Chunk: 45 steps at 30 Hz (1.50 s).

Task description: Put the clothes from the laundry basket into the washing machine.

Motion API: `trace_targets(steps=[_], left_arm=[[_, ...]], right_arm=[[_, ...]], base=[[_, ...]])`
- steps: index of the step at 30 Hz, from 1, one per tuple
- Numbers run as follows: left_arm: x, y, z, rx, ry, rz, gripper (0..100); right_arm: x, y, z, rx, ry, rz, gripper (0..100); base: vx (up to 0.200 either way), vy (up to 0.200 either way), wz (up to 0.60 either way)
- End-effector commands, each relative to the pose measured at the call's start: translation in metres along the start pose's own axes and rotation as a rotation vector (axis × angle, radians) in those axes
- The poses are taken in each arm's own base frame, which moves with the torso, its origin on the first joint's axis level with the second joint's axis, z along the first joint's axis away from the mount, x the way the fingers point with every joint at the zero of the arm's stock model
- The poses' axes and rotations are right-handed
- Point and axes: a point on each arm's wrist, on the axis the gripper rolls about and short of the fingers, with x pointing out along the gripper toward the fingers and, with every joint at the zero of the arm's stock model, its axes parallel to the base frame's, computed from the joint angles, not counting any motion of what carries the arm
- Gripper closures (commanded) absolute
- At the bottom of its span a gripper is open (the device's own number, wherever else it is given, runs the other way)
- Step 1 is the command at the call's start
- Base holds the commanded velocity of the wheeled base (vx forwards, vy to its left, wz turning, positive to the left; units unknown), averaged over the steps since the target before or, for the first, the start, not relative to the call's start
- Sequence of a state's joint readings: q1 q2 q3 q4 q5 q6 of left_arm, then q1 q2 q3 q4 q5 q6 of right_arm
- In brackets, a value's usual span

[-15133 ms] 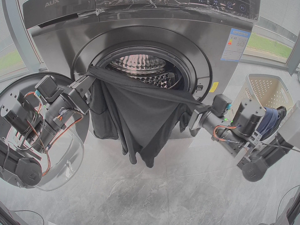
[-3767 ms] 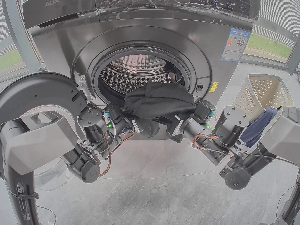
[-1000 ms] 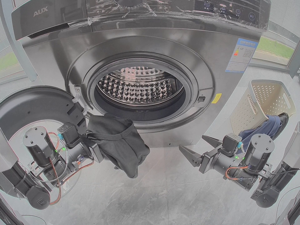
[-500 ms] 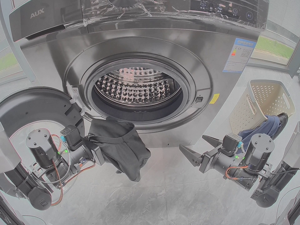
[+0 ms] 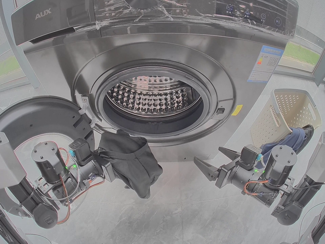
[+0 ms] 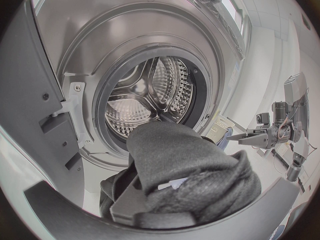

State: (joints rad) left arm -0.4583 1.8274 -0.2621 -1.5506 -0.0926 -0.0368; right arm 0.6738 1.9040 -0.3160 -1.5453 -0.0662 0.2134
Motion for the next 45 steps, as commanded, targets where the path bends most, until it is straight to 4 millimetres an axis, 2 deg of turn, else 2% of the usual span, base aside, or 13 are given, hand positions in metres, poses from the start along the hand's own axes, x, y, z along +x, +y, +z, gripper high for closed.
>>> trace_targets(steps=[1, 9, 14, 17, 20, 21, 22, 27, 33, 36, 40, 42, 45], left_arm=[[0.004, -0.002, -0.006, 0.0, 0.019, -0.007, 100], [0.01, -0.01, 0.0, -0.002, -0.01, -0.042, 100], [0.016, -0.015, -0.002, -0.003, -0.011, -0.062, 100], [0.019, -0.027, -0.003, -0.01, -0.01, -0.105, 100], [0.037, -0.028, -0.001, -0.012, -0.04, -0.111, 100], [0.037, -0.028, -0.001, -0.012, -0.04, -0.111, 100], [0.053, -0.029, -0.006, -0.007, -0.047, -0.106, 100], [0.078, -0.028, -0.016, -0.017, -0.054, -0.113, 100], [0.118, -0.024, -0.027, -0.065, -0.094, -0.099, 100], [0.132, -0.021, -0.032, -0.069, -0.11, -0.085, 100], [0.137, -0.021, -0.034, -0.068, -0.104, -0.081, 100], [0.149, -0.019, -0.035, -0.069, -0.117, -0.032, 100], [0.155, -0.017, -0.036, -0.068, -0.117, -0.013, 100]], right_arm=[[0.0, 0.0, -0.001, 0.0, 0.003, 0.001, 0], [-0.003, 0.001, -0.004, -0.002, 0.02, 0.005, 0], [-0.007, 0.006, -0.008, -0.008, 0.044, 0.022, 0], [-0.015, 0.013, -0.011, -0.015, 0.065, 0.055, 0], [-0.019, 0.016, -0.012, -0.019, 0.074, 0.069, 0], [-0.019, 0.016, -0.012, -0.019, 0.074, 0.069, 0], [-0.022, 0.018, -0.014, -0.02, 0.088, 0.075, 0], [-0.024, 0.02, -0.016, -0.022, 0.096, 0.084, 0], [-0.026, 0.023, -0.018, -0.021, 0.106, 0.096, 0], [-0.024, 0.024, -0.018, -0.024, 0.103, 0.098, 0], [-0.023, 0.024, -0.019, -0.024, 0.105, 0.098, 0], [-0.023, 0.024, -0.018, -0.024, 0.102, 0.1, 0], [-0.023, 0.024, -0.017, -0.024, 0.099, 0.101, 0]], base=[[0.2, 0.0, 0.0], [0.2, 0.0, 0.0], [0.0, 0.0, 0.0], [0.0, 0.0, 0.0], [0.0, 0.0, 0.0], [0.0, 0.0, 0.0], [0.0, 0.0, 0.0], [0.0, 0.0, 0.0], [0.0, 0.0, 0.0], [0.0, 0.0, 0.0], [0.0, 0.0, 0.0], [0.0, 0.0, 0.0], [0.0, 0.0, 0.0]])
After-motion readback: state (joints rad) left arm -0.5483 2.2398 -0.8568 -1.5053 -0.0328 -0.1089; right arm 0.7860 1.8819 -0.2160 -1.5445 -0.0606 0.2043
